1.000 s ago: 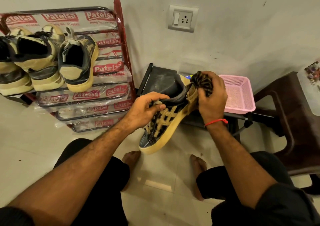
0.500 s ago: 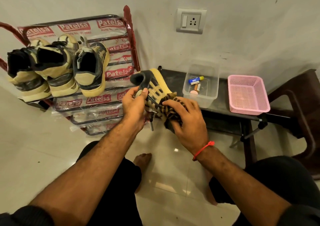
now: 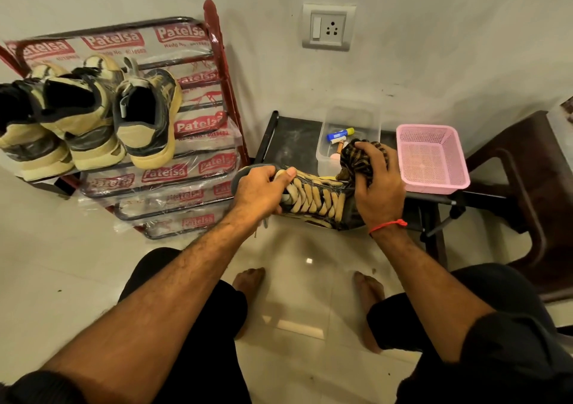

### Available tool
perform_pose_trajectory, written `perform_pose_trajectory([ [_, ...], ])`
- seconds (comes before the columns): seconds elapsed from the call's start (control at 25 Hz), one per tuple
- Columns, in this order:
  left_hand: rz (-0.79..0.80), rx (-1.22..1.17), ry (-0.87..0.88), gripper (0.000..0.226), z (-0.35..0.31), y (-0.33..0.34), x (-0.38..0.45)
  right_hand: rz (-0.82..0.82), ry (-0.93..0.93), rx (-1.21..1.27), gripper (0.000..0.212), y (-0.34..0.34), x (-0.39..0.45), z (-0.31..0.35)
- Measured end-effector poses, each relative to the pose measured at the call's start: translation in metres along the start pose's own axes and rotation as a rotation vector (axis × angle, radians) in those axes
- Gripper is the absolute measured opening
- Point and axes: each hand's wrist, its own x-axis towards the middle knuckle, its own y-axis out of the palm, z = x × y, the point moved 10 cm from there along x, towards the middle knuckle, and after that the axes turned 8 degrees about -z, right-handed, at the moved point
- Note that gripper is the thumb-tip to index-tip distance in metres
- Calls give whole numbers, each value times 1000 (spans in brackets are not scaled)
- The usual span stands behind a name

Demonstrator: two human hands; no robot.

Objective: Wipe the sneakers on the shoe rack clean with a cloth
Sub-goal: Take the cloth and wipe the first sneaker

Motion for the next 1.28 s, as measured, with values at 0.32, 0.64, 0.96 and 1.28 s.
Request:
perform_pose_trajectory([
  [0.32, -94, -276, -139, 32, 31, -8, 15, -102, 128, 238, 45, -10, 1, 13],
  [0.64, -285, 238, 176, 39, -8, -29, 5, 77, -339, 181, 44, 5, -37, 104],
  [0.96, -193, -279, 4, 39, 5, -5, -1, 13, 22, -17, 49, 8, 2, 20],
  [1.28, -202, -373, 93, 35, -7, 4, -15, 153, -45, 84, 54, 16, 6, 41],
])
